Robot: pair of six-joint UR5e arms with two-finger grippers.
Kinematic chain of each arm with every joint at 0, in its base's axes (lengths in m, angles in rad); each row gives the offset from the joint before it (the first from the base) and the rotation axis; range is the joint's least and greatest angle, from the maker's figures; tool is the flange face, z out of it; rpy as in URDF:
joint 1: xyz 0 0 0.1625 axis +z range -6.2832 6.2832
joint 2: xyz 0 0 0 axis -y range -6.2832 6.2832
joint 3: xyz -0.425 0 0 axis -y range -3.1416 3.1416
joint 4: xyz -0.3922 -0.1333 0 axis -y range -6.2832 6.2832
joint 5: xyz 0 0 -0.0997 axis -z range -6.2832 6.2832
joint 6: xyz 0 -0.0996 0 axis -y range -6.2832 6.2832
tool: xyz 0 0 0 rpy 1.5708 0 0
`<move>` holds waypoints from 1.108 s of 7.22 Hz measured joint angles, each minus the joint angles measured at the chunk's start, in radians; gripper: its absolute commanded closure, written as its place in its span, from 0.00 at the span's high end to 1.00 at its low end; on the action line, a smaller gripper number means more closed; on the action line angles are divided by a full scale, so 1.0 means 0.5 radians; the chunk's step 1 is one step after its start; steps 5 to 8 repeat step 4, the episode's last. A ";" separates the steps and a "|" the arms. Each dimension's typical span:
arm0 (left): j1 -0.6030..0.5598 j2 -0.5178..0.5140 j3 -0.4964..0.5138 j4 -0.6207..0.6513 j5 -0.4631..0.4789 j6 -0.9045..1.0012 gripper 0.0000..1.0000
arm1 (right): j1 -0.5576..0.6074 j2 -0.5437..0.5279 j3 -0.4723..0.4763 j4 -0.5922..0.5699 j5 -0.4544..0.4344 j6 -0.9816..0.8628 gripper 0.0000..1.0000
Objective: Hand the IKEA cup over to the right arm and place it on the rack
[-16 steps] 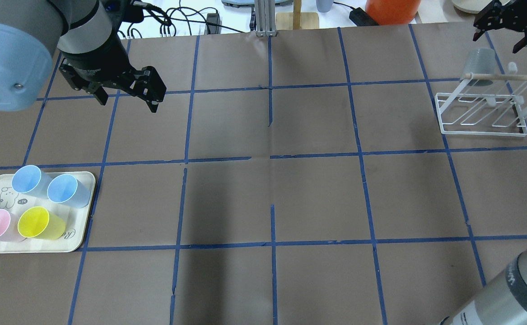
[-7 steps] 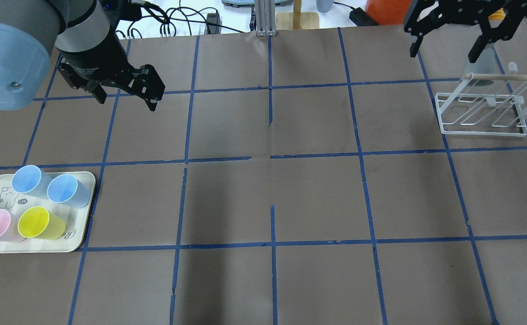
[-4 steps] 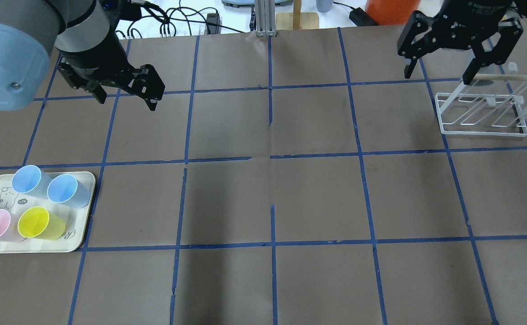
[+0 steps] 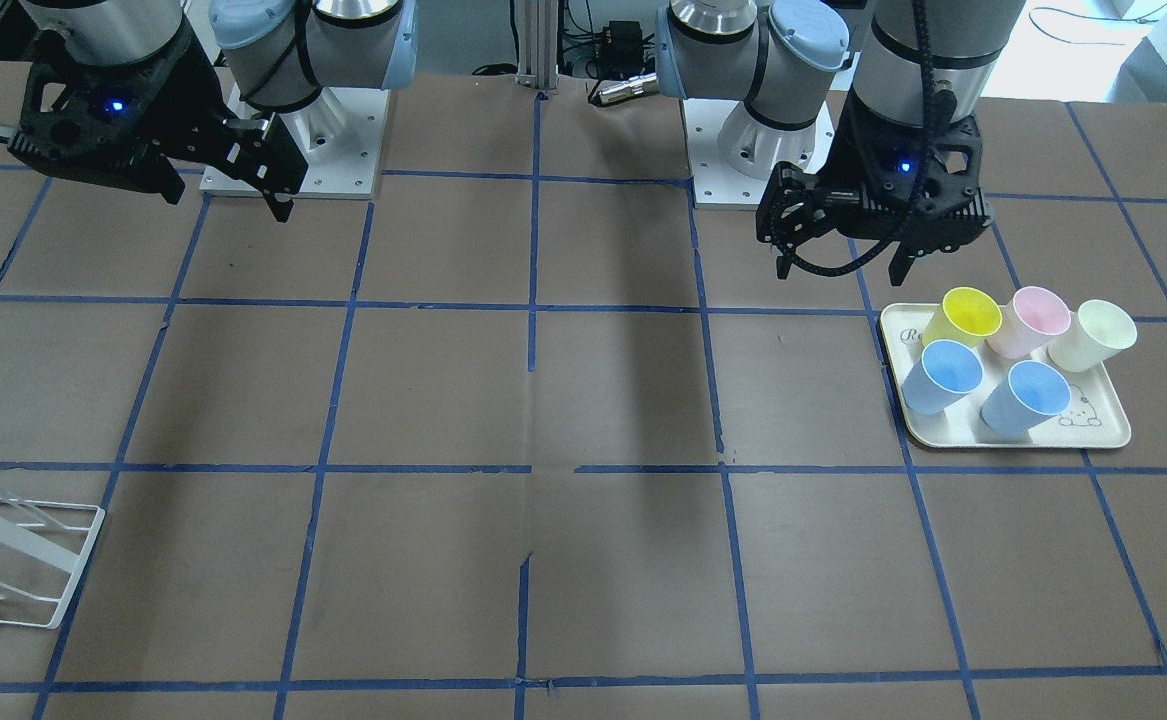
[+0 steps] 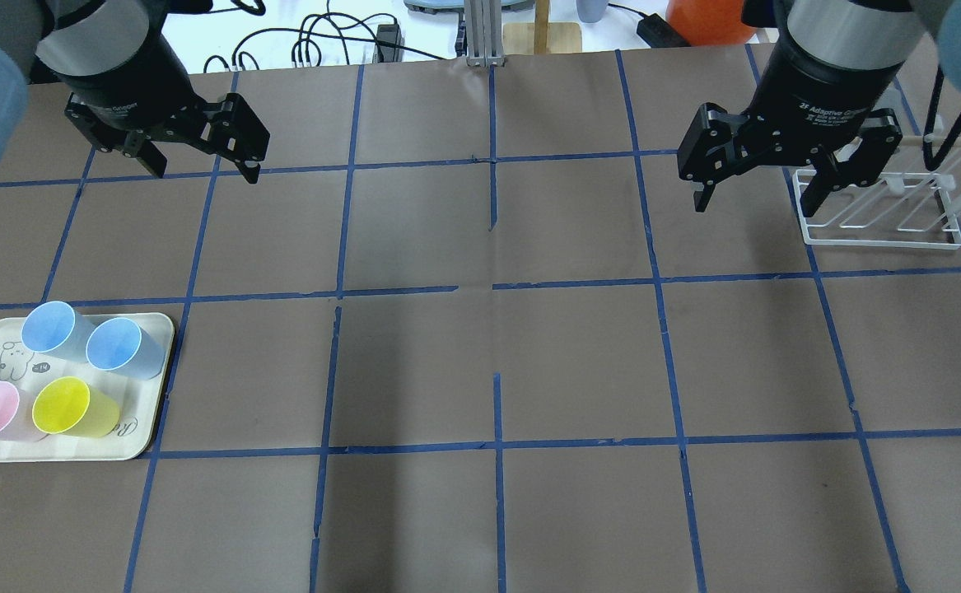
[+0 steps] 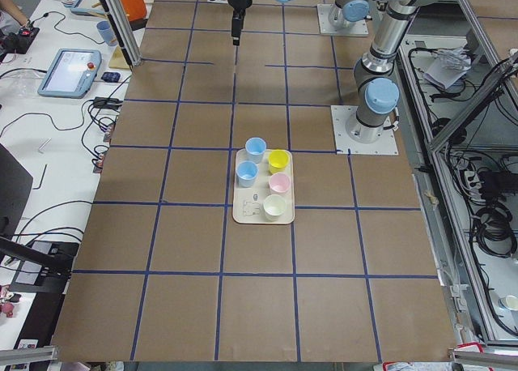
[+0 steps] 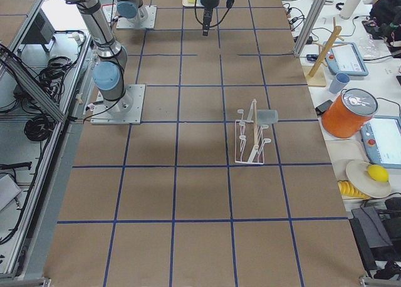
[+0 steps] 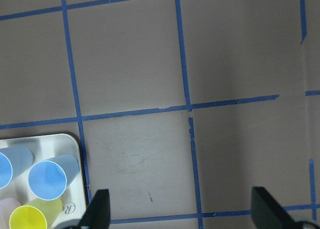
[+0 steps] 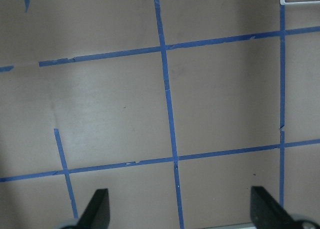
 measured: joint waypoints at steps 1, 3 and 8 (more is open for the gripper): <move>0.024 0.017 -0.011 -0.015 -0.034 -0.001 1.00 | -0.010 -0.005 -0.005 0.004 -0.007 -0.020 1.00; 0.032 0.040 -0.034 -0.062 -0.046 -0.003 1.00 | -0.014 -0.018 -0.022 0.017 -0.002 -0.020 1.00; 0.035 0.042 -0.032 -0.094 -0.047 -0.004 1.00 | -0.010 -0.022 -0.026 0.019 0.001 -0.017 1.00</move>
